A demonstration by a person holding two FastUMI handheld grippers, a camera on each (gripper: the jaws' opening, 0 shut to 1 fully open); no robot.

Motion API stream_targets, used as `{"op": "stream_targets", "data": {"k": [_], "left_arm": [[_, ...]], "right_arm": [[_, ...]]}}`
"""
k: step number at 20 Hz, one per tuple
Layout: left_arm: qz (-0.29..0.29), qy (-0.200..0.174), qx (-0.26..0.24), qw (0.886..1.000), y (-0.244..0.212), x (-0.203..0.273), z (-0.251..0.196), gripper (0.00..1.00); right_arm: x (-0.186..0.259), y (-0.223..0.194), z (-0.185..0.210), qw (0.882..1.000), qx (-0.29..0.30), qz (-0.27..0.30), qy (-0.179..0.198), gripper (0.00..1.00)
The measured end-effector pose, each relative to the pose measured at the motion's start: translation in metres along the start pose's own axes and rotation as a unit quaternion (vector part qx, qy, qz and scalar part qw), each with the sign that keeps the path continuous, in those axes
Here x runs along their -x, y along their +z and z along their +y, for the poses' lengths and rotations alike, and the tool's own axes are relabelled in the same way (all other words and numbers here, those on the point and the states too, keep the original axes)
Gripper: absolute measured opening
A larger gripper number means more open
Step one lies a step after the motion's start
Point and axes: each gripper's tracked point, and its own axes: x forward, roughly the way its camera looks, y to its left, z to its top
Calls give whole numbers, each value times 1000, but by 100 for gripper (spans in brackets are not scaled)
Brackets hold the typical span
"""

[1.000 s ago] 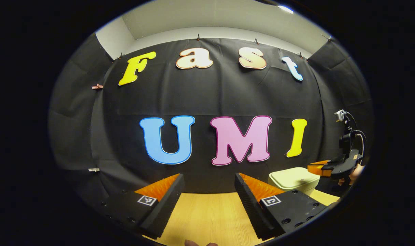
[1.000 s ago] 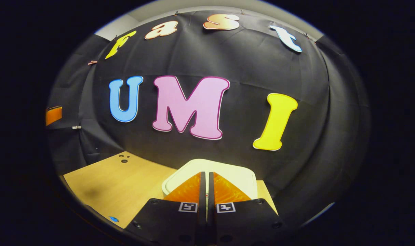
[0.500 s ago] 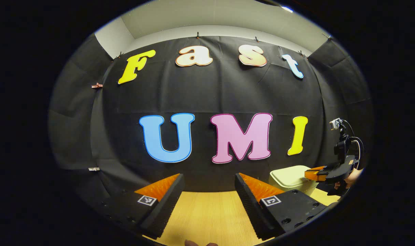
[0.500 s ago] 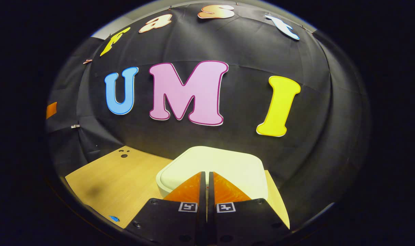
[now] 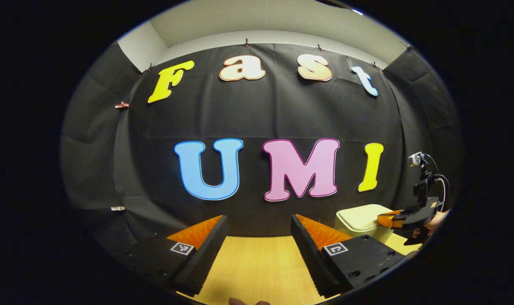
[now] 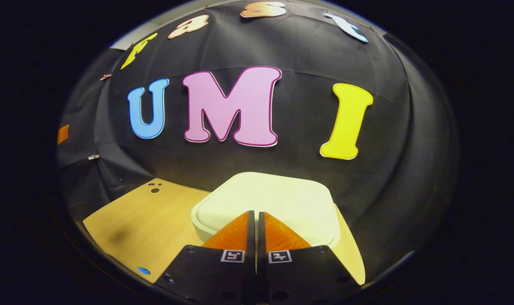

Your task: Press the lid of the desktop garbage bin to open it, pick up the crumpled paper on the desktop and throw it into the bin, then pick up the pop can on the desktop and drop it into the bin, and finally close the garbage bin lid.

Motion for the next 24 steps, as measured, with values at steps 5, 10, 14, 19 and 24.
{"op": "stream_targets", "data": {"k": [5,10,14,19,24], "left_arm": [[-6,1,0,1000,3,2,-1,95],[-13,5,1,1000,11,12,3,95],[-14,10,0,1000,11,22,7,95],[-12,10,5,1000,7,33,9,95],[-13,6,5,1000,9,45,9,95]], "right_arm": [[-2,0,1,1000,16,-7,-1,6],[3,11,2,1000,25,-11,-14,5],[18,29,0,999,22,-43,-20,5],[33,42,-4,998,14,-59,-24,5],[51,47,-2,997,15,-66,-27,6]]}}
